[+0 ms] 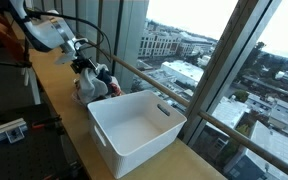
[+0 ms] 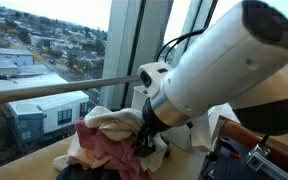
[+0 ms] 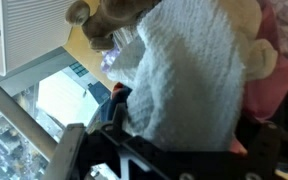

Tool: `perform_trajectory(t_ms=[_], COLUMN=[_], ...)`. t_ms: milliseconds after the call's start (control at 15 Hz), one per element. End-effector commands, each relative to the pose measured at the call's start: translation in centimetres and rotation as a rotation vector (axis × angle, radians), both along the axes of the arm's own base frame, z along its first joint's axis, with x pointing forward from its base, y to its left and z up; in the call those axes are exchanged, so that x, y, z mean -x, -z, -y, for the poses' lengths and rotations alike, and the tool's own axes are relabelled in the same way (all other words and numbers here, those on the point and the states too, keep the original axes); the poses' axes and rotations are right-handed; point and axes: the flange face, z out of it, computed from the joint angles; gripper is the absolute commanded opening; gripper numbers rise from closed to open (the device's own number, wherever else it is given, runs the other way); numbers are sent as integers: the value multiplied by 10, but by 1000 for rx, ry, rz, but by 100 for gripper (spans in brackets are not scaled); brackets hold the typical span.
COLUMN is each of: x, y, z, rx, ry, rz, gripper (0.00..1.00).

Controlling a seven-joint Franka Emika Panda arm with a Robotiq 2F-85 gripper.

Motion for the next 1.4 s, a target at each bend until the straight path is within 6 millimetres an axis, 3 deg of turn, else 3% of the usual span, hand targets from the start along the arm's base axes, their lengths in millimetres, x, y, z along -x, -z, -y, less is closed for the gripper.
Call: perform_trajectory(t_ms=[0, 267, 333, 400, 533, 867, 1067, 1333], x=[-28, -32, -28, -25, -19, -6, 9, 40], y=[46, 113, 127, 138, 147, 126, 82, 11], z=[14, 2, -4, -8, -12, -7, -13, -30], rx=[-73, -289, -333, -376, -416, -443, -431, -419], ry=[38, 8, 3, 2, 11, 26, 14, -27], rz=[-53, -180, -210, -238, -258, -255, -218, -147], gripper=[100, 100, 75, 74, 60, 25, 1, 0])
